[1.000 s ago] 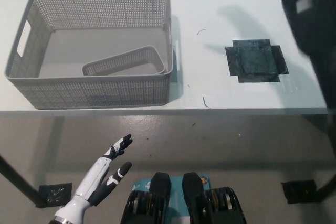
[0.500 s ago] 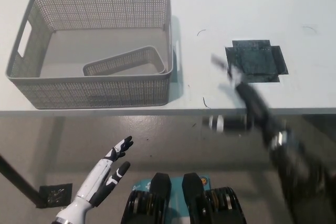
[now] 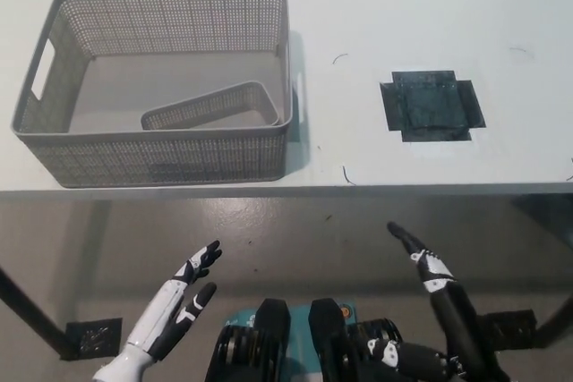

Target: Use the right hand to pick up a small rectangular container and put it into a bigger container on the left side

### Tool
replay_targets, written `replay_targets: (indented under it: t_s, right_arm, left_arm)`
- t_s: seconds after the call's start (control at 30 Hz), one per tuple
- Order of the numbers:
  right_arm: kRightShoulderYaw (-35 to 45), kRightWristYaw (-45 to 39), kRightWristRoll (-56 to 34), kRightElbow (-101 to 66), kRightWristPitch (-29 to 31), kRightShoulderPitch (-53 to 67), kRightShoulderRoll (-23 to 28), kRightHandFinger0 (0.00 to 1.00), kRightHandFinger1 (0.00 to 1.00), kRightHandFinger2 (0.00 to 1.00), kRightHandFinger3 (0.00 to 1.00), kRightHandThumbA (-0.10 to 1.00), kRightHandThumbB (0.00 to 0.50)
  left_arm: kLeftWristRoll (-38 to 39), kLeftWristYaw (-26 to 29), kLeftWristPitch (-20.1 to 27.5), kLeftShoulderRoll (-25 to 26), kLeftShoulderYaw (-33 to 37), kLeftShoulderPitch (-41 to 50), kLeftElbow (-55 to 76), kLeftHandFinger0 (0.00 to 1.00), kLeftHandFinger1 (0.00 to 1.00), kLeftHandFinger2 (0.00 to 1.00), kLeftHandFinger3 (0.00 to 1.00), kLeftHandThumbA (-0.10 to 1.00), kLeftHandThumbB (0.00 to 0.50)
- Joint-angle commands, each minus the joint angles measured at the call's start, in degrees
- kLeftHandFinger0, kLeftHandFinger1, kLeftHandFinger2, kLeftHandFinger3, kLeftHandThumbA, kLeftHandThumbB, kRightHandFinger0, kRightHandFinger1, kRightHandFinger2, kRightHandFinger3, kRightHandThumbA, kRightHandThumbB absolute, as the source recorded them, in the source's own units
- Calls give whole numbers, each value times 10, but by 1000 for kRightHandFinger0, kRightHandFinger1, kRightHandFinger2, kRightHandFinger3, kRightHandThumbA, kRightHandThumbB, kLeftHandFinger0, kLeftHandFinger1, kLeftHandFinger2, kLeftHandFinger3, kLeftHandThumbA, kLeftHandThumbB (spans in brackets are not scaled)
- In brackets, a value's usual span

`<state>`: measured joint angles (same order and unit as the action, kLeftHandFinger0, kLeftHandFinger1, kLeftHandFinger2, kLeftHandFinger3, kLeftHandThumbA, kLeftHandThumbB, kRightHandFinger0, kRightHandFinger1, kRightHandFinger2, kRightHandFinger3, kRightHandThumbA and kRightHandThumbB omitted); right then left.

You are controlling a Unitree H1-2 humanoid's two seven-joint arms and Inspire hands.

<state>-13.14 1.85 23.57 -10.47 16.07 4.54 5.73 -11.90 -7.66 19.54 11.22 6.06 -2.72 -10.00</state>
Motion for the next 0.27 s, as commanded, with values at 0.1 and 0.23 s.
replay_targets:
  t_s: [0.1, 0.23]
  right_arm:
    - [42, 50, -99, 103, 109, -37, -22, 1000, 1000, 1000, 1000, 1000, 10]
    - [51, 13, -137, 139, 81, -47, -22, 1000, 1000, 1000, 1000, 1000, 11]
  left_arm:
    - [19, 24, 57, -9, -15, 15, 6, 1000, 1000, 1000, 1000, 1000, 157]
    - [21, 20, 56, -9, -17, 20, 6, 1000, 1000, 1000, 1000, 1000, 154]
